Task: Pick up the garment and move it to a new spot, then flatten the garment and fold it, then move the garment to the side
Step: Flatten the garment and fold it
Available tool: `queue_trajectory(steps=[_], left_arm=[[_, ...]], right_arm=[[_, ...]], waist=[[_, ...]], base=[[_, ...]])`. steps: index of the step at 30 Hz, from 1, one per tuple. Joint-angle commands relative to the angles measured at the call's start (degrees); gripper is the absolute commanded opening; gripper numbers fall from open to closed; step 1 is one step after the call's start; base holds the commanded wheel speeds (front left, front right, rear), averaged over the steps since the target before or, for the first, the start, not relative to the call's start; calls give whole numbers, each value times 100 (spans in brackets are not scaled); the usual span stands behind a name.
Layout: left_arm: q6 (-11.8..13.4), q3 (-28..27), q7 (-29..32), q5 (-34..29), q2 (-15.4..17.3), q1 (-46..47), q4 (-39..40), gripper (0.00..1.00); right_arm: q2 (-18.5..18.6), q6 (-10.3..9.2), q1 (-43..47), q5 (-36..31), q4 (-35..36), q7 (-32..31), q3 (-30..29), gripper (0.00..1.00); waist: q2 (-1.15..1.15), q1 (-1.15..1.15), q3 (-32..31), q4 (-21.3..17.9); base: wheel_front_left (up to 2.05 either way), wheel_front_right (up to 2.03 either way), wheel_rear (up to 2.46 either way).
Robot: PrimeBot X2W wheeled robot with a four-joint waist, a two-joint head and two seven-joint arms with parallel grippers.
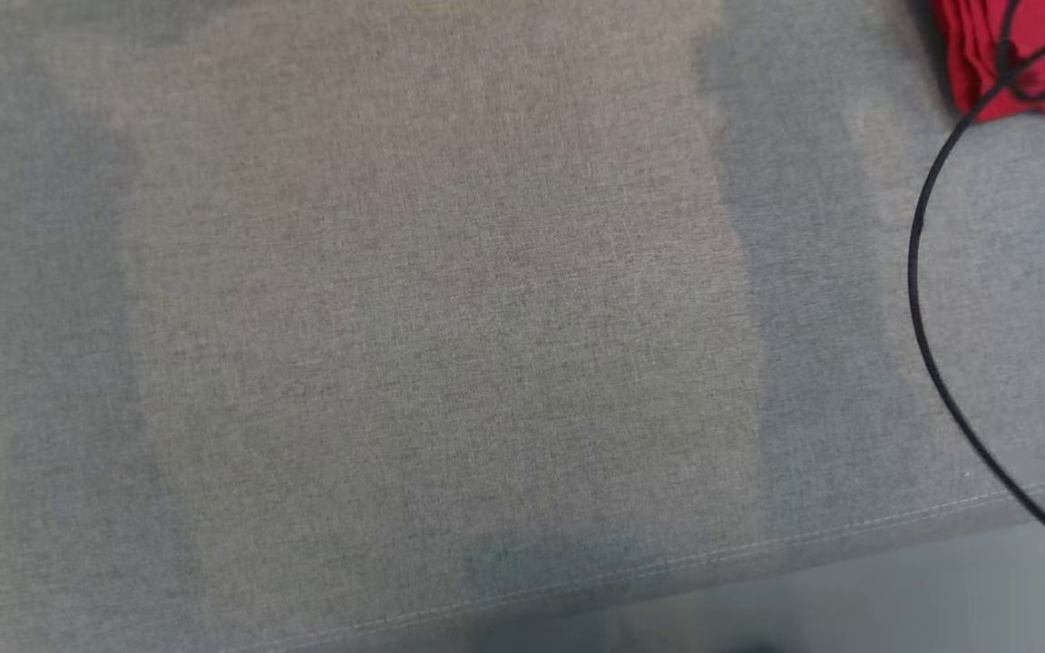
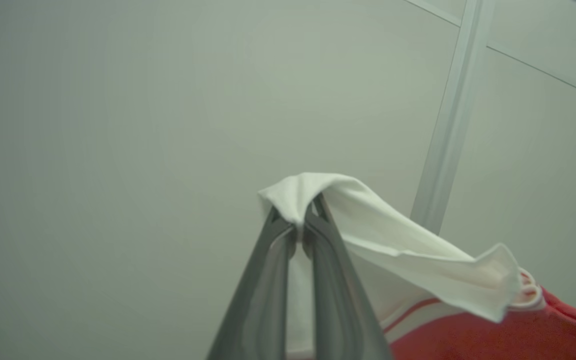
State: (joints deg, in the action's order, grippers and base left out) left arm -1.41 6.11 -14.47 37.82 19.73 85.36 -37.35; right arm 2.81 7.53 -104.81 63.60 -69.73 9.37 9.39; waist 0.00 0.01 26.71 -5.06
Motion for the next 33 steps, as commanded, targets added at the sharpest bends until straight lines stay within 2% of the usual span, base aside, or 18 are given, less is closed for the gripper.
queue_trajectory(steps=[1,7,10,15,20,24,27,33], left_arm=[[-53,-29,-32,-23,15,-168,-71,0],[-321,-224,-84,40,-49,-487,-385,0],[-461,-313,-73,126,-190,-628,-298,0],[-588,-198,-8,442,-245,-1114,-124,0],[-609,-128,298,1030,-249,-2018,563,0],[-610,-121,614,1420,-153,-3215,1492,0],[-464,-186,808,1606,-137,-4282,2291,0],[44,-392,1023,1920,-220,-6403,3754,0]], right_arm=[[26,-8,236,102,-22,47,72,0],[27,-6,744,503,-5,81,746,0],[28,-5,891,735,47,-28,953,0],[23,-5,1285,1049,-61,-347,1208,0],[24,-4,1762,1531,-215,-753,1021,0],[23,-4,2272,2037,-347,-1183,616,0],[71,-4,2748,2271,-388,-1448,434,0],[184,-4,3792,2381,-134,-1724,365,0]], waist=[[0,-1,572,-13],[0,-1,758,-4],[0,-1,731,31],[0,-1,571,113],[0,-1,352,205],[0,-1,109,261],[0,-1,-104,309],[0,-1,-538,380]], base=[[0,0,0],[0,0,0],[0,0,0],[0,0,0],[0,0,0],[0,0,0],[0,0,0],[0,0,0]])
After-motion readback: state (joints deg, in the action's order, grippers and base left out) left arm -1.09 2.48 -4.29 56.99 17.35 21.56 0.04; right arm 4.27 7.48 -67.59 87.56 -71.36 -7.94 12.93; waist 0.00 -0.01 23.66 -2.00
